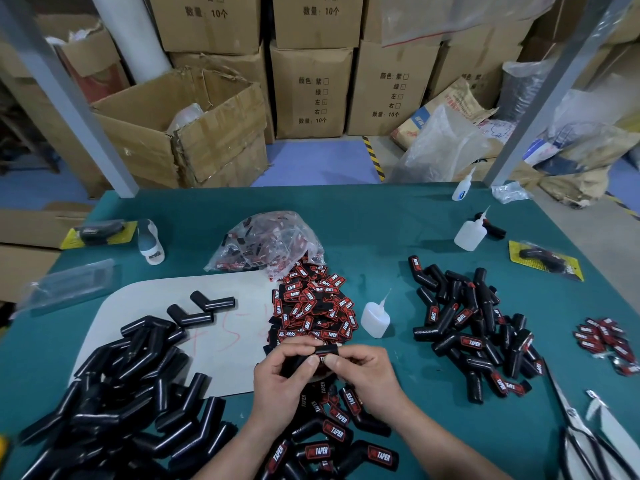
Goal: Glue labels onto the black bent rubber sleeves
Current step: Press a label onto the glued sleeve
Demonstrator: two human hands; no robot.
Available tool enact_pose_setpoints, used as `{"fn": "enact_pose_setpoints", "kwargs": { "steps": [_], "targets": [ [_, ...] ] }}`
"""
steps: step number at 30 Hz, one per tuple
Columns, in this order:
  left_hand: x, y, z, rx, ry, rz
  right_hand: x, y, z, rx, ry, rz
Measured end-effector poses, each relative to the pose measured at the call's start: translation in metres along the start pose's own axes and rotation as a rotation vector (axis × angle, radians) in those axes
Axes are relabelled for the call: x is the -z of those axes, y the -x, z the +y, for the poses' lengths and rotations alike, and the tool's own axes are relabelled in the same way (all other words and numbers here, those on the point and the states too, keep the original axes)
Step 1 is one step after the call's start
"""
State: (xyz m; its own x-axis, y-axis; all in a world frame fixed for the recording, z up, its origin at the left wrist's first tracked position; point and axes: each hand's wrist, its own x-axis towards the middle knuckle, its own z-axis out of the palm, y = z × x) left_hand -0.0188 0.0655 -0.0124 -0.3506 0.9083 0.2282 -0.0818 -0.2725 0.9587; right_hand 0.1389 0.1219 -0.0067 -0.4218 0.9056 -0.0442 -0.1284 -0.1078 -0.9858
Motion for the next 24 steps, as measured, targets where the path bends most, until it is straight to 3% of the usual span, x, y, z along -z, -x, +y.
{"fn": "enact_pose_setpoints", "kwargs": {
  "steps": [24],
  "targets": [
    [-0.0004, 0.0008, 0.0007, -0.004, -0.026, -0.011, 0.0033, -0.0006, 0.0022, -0.063, 0.054, -0.011]
  ]
}}
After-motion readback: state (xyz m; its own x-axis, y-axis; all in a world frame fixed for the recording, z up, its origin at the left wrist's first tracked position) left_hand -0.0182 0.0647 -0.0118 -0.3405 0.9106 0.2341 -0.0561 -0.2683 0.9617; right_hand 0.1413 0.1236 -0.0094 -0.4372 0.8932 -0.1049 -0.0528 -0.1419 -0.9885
